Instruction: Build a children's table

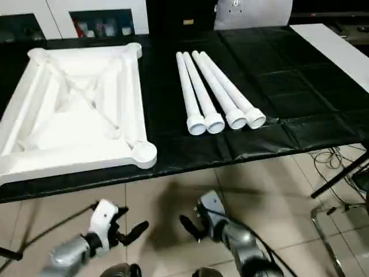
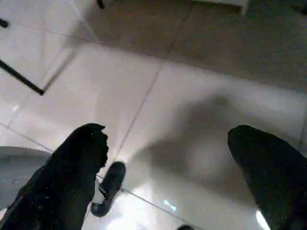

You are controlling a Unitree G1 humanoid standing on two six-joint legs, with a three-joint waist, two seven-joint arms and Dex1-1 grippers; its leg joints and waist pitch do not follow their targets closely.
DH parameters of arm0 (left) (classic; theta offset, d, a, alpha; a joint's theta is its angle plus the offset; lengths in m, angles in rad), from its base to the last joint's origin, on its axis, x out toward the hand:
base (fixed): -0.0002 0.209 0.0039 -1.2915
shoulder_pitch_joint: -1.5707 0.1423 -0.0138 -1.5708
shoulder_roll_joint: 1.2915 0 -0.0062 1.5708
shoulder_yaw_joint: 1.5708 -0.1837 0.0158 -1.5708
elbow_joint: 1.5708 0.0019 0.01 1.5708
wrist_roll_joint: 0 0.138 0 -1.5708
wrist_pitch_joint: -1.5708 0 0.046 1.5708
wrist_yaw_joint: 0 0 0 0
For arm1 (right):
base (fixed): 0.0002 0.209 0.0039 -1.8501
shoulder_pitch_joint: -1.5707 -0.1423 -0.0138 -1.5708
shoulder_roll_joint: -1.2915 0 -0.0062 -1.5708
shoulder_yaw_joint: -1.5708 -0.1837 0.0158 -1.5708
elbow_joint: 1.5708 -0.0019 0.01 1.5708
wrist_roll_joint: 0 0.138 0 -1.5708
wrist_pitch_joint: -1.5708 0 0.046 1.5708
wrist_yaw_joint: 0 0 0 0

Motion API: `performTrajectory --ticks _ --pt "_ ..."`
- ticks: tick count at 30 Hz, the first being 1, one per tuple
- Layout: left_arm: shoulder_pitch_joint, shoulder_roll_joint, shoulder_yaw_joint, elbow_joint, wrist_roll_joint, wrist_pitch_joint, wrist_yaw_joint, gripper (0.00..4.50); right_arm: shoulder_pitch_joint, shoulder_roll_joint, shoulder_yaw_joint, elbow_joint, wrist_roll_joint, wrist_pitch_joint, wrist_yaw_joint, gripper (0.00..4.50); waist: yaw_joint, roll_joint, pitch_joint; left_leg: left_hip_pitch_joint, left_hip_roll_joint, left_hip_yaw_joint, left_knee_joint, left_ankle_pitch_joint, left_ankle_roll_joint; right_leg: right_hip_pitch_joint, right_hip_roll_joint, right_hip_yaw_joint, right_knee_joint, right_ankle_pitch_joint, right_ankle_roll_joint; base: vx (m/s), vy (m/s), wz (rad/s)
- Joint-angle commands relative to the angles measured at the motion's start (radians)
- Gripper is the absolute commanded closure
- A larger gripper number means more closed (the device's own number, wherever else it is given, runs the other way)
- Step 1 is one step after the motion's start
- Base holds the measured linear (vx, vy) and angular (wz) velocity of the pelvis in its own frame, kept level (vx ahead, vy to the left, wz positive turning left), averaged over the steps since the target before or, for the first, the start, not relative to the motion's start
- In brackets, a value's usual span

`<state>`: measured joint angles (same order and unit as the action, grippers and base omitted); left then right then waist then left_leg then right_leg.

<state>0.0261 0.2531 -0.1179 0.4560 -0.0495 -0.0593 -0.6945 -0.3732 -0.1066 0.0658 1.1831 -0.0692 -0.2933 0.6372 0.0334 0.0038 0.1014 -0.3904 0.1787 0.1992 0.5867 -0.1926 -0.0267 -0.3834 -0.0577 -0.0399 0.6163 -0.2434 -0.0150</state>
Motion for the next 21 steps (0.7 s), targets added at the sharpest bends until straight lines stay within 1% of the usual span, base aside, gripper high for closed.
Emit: performTrajectory --ticks 1,2,3,4,5,6,7,8,9,10,11,12,13,14,15,16,17,18,19,20,21 --pt "-0.004 0.023 -0.009 -0.041 -0.015 0.027 -0.044 0.07 -0.023 0.0 0.003 -0.027 0.016 0.013 0.046 0.0 0.004 0.005 -0.039 0.018 0.083 -0.029 -0.081 -0.156 0.121 0.025 -0.097 0.049 -0.062 0.02 -0.296 0.0 0.0 0.0" --pt "-0.003 0.033 -0.006 -0.069 -0.024 0.035 -0.053 0.07 -0.039 -0.001 0.007 -0.032 0.016 0.011 0.063 0.0 0.002 0.0 -0.036 0.02 0.084 -0.027 -0.082 -0.164 0.111 0.022 -0.096 0.05 -0.062 0.009 -0.3 0.0 0.0 0.0" --pt "-0.008 0.045 0.005 -0.112 -0.047 0.061 -0.065 0.07 -0.07 0.001 0.007 -0.037 0.022 0.018 0.089 0.0 0.004 0.0 -0.035 0.025 0.084 -0.026 -0.082 -0.16 0.105 0.021 -0.096 0.051 -0.061 0.013 -0.305 0.0 0.0 0.0" --pt "-0.003 0.048 0.008 -0.145 -0.064 0.088 -0.075 0.07 -0.083 0.003 0.004 -0.038 0.026 0.013 0.1 0.0 0.005 -0.001 -0.035 0.025 0.084 -0.024 -0.08 -0.137 0.104 0.022 -0.095 0.052 -0.056 0.045 -0.312 0.0 0.0 0.0" --pt "-0.003 0.048 0.008 -0.145 -0.064 0.088 -0.075 0.07 -0.083 0.003 0.004 -0.038 0.026 0.013 0.1 0.0 0.005 -0.001 -0.035 0.025 0.084 -0.024 -0.08 -0.137 0.104 0.022 -0.095 0.052 -0.056 0.045 -0.312 0.0 0.0 0.0" --pt "0.002 0.058 0.015 -0.21 -0.091 0.123 -0.09 0.07 -0.122 0.013 -0.007 -0.029 0.046 0.012 0.146 0.0 0.005 0.001 -0.033 0.024 0.084 -0.024 -0.078 -0.112 0.115 0.023 -0.095 0.051 -0.05 0.085 -0.316 0.0 0.0 0.0" --pt "-0.002 0.061 0.017 -0.221 -0.095 0.133 -0.093 0.07 -0.135 0.016 -0.009 -0.023 0.05 0.012 0.155 0.0 0.006 -0.002 -0.037 0.025 0.083 -0.023 -0.076 -0.097 0.121 0.024 -0.095 0.051 -0.049 0.103 -0.319 0.0 0.0 0.0" --pt "-0.011 0.064 0.02 -0.222 -0.097 0.137 -0.095 0.07 -0.147 0.018 -0.009 -0.018 0.05 0.01 0.16 0.0 0.006 -0.006 -0.038 0.024 0.082 -0.022 -0.073 -0.079 0.128 0.023 -0.093 0.051 -0.046 0.124 -0.322 0.0 0.0 0.0" --pt "-0.021 0.064 0.019 -0.215 -0.099 0.133 -0.101 0.07 -0.159 0.022 -0.009 -0.011 0.054 0.014 0.185 0.0 0.008 -0.003 -0.039 0.024 0.08 -0.02 -0.07 -0.05 0.142 0.023 -0.092 0.05 -0.043 0.153 -0.324 0.0 0.0 0.0" --pt "-0.031 0.064 0.016 -0.207 -0.1 0.127 -0.109 0.07 -0.171 0.025 -0.008 -0.005 0.054 0.014 0.209 0.0 0.01 -0.007 -0.039 0.025 0.078 -0.019 -0.068 -0.041 0.152 0.023 -0.091 0.049 -0.042 0.164 -0.323 0.0 0.0 0.0" --pt "-0.049 0.063 0.012 -0.191 -0.108 0.131 -0.132 0.07 -0.189 0.028 -0.008 0.005 0.052 0.021 0.231 0.0 0.011 -0.007 -0.039 0.024 0.078 -0.019 -0.067 -0.038 0.155 0.024 -0.092 0.049 -0.041 0.166 -0.323 0.0 0.0 0.0" --pt "-0.075 0.062 0.001 -0.154 -0.112 0.138 -0.164 0.07 -0.213 0.032 -0.006 0.018 0.049 0.037 0.261 0.0 0.016 -0.005 -0.042 0.024 0.076 -0.02 -0.064 -0.023 0.159 0.025 -0.093 0.048 -0.039 0.172 -0.326 0.0 0.0 0.0" --pt "-0.082 0.061 -0.004 -0.136 -0.106 0.133 -0.167 0.07 -0.217 0.031 -0.002 0.02 0.046 0.04 0.264 0.0 0.018 -0.005 -0.043 0.024 0.076 -0.02 -0.064 -0.015 0.16 0.025 -0.092 0.048 -0.038 0.178 -0.327 0.0 0.0 0.0" --pt "-0.102 0.058 -0.018 -0.084 -0.091 0.121 -0.176 0.07 -0.228 0.03 0.007 0.026 0.035 0.049 0.272 0.0 0.018 -0.007 -0.043 0.024 0.075 -0.019 -0.062 -0.006 0.162 0.024 -0.091 0.047 -0.036 0.188 -0.327 0.0 0.0 0.0" --pt "-0.126 0.05 -0.029 -0.015 -0.071 0.101 -0.171 0.07 -0.24 0.026 0.02 0.033 0.023 0.062 0.273 0.0 0.02 -0.006 -0.044 0.025 0.074 -0.02 -0.061 -0.004 0.164 0.024 -0.092 0.047 -0.036 0.189 -0.325 0.0 0.0 0.0" --pt "-0.137 0.046 -0.032 0.016 -0.063 0.091 -0.166 0.07 -0.245 0.025 0.025 0.036 0.018 0.068 0.272 0.0 0.021 -0.011 -0.046 0.025 0.074 -0.02 -0.06 0.001 0.165 0.026 -0.093 0.047 -0.035 0.189 -0.322 0.0 0.0 0.0" --pt "-0.16 0.035 -0.033 0.081 -0.049 0.071 -0.149 0.07 -0.254 0.02 0.037 0.041 0.005 0.083 0.256 0.0 0.022 -0.009 -0.047 0.026 0.074 -0.021 -0.059 0.001 0.165 0.026 -0.095 0.047 -0.034 0.189 -0.32 0.0 0.0 0.0" --pt "-0.186 0.018 -0.027 0.158 -0.038 0.047 -0.125 0.07 -0.264 0.012 0.052 0.045 -0.018 0.101 0.214 0.0 0.023 -0.011 -0.05 0.026 0.074 -0.021 -0.059 -0.006 0.155 0.027 -0.097 0.047 -0.036 0.178 -0.318 0.0 0.0 0.0" --pt "-0.205 0.008 -0.025 0.217 -0.026 0.025 -0.103 0.07 -0.267 0.01 0.057 0.046 -0.025 0.106 0.206 0.0 0.024 -0.009 -0.049 0.027 0.075 -0.022 -0.06 -0.011 0.148 0.025 -0.098 0.047 -0.037 0.169 -0.318 0.0 0.0 0.0" --pt "-0.229 -0.003 -0.021 0.293 -0.011 -0.005 -0.074 0.07 -0.27 0.004 0.067 0.044 -0.041 0.121 0.172 0.0 0.025 -0.01 -0.046 0.027 0.073 -0.022 -0.061 -0.026 0.141 0.024 -0.096 0.049 -0.042 0.154 -0.311 0.0 0.0 0.0" --pt "-0.244 -0.007 -0.021 0.338 -0.004 -0.024 -0.065 0.07 -0.27 0.005 0.063 0.045 -0.039 0.122 0.167 0.0 0.027 -0.01 -0.048 0.029 0.076 -0.023 -0.062 -0.039 0.132 0.026 -0.101 0.05 -0.042 0.147 -0.311 0.0 0.0 0.0"
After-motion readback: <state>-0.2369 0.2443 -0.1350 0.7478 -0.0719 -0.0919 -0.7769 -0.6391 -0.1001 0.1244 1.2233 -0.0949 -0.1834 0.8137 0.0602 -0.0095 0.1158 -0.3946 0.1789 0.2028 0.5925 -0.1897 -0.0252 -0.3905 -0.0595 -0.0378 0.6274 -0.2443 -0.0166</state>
